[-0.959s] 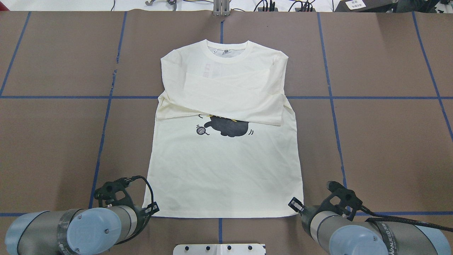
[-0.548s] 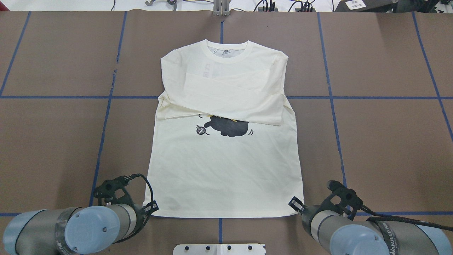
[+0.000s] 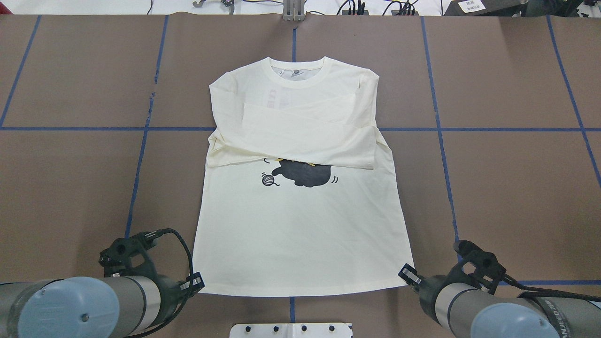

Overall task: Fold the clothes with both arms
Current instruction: 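Lift the hem with both grippers and fold it toward the collar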

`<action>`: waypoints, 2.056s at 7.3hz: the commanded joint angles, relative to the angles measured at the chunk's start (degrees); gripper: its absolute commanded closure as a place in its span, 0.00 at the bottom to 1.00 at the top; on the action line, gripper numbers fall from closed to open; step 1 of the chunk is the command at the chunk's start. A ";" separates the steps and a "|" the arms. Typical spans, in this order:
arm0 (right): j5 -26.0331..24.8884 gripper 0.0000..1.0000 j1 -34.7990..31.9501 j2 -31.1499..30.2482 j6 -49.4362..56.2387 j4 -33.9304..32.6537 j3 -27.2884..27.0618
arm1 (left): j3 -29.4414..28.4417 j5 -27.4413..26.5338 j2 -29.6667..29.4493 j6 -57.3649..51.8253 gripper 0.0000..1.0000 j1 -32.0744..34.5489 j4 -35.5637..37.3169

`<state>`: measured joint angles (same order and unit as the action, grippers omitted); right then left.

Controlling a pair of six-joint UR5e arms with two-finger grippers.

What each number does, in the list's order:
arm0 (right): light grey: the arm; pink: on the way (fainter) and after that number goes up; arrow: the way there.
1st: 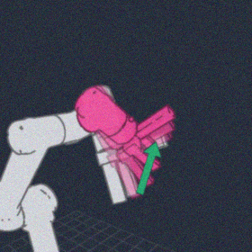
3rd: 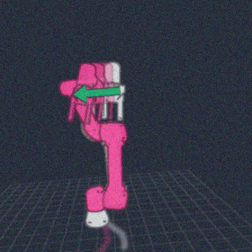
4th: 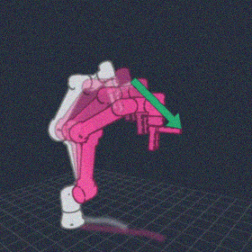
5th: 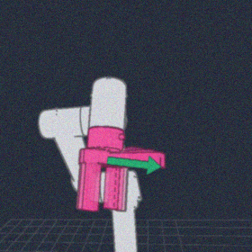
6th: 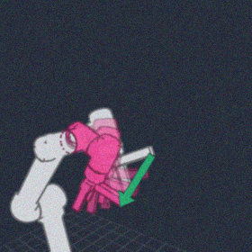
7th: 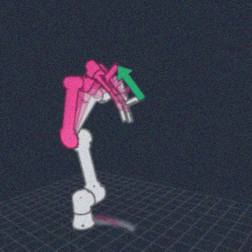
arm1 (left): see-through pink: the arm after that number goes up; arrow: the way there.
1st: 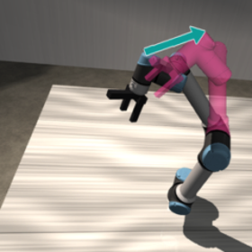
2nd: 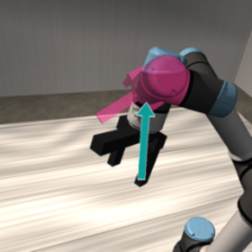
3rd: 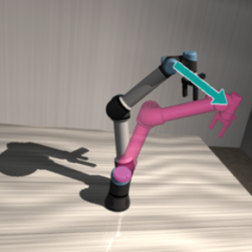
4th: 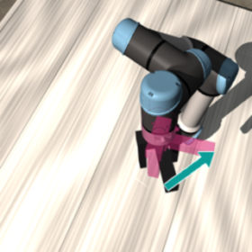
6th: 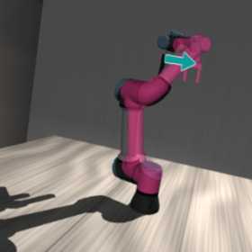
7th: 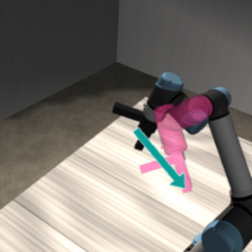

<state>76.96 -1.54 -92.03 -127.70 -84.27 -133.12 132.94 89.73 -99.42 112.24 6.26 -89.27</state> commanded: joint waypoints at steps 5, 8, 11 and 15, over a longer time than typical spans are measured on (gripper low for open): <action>12.79 1.00 -22.90 12.26 25.25 -0.02 7.64 | -8.09 2.55 -10.50 -15.97 1.00 16.89 1.12; 23.29 1.00 -40.68 27.30 38.89 -0.02 27.32 | -22.94 3.26 -16.75 -24.43 1.00 29.39 -5.60; 23.68 1.00 -45.29 42.24 43.49 0.60 49.03 | -38.86 3.09 -23.34 -26.63 1.00 34.86 -16.09; 22.01 1.00 -45.31 46.85 46.84 8.85 63.57 | -50.92 1.34 -25.73 -29.18 1.00 35.40 -27.77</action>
<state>99.68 -46.87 -46.00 -81.89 -77.71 -73.27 85.46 91.92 -124.69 83.65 41.51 -113.16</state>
